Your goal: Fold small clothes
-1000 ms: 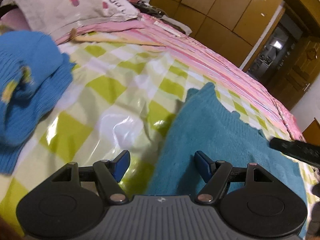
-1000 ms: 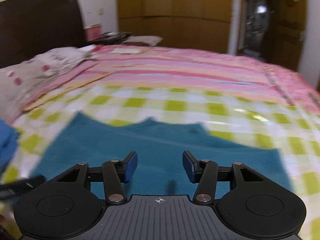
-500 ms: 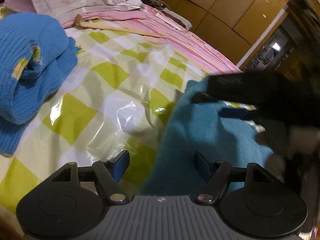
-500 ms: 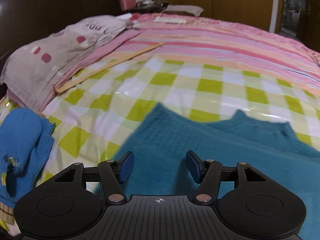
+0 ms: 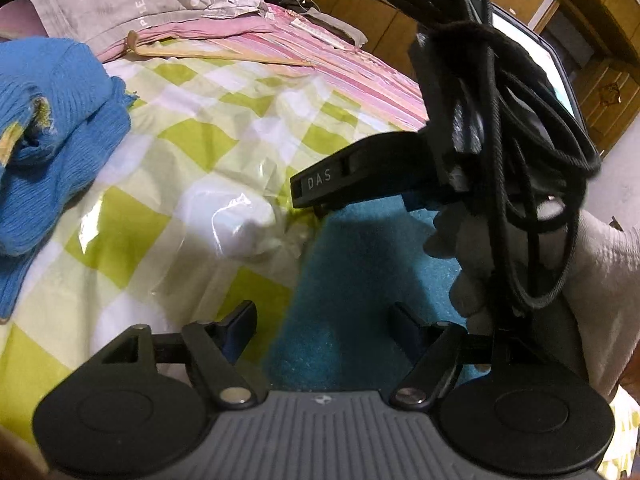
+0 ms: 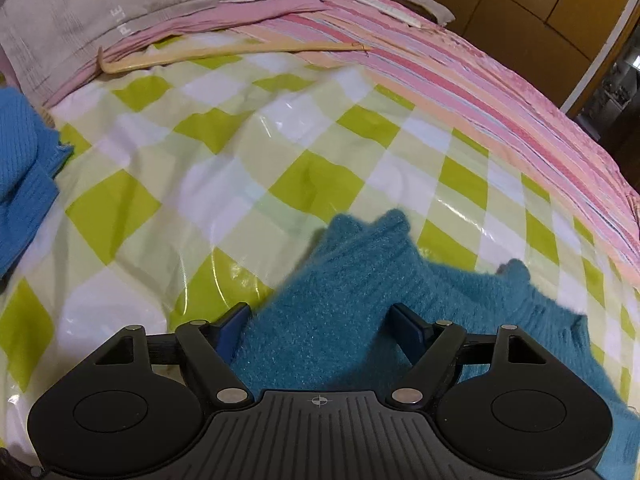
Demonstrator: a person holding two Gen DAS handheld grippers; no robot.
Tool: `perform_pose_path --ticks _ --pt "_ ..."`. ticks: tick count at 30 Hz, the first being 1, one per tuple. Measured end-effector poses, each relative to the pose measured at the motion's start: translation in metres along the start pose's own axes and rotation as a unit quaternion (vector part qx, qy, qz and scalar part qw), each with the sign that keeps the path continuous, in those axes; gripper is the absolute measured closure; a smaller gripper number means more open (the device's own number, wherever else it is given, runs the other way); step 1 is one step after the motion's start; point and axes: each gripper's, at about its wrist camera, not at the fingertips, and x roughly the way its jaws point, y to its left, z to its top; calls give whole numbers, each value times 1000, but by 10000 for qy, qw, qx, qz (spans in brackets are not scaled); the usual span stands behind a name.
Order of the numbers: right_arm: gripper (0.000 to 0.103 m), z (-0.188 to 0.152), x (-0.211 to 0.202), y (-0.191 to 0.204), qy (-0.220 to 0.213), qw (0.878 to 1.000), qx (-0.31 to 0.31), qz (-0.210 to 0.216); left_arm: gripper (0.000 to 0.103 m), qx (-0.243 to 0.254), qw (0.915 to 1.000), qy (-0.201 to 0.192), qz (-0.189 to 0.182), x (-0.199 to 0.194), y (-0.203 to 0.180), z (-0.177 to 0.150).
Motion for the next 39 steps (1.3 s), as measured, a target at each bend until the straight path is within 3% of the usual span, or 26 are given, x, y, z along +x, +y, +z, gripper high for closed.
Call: perform_pose_path --ticks 15,29,39 --pt "27 -8 -4 1 -220 9996 -158 21 20 179 9998 -74 80 4 -8 -2" --pt "38 -13 -9 -1 -330 9989 -320 14 20 371 9991 -160 93 2 -14 -6" --pt "41 -15 -10 -1 -368 9987 -362 1 20 409 9990 -163 86 2 -16 -6"
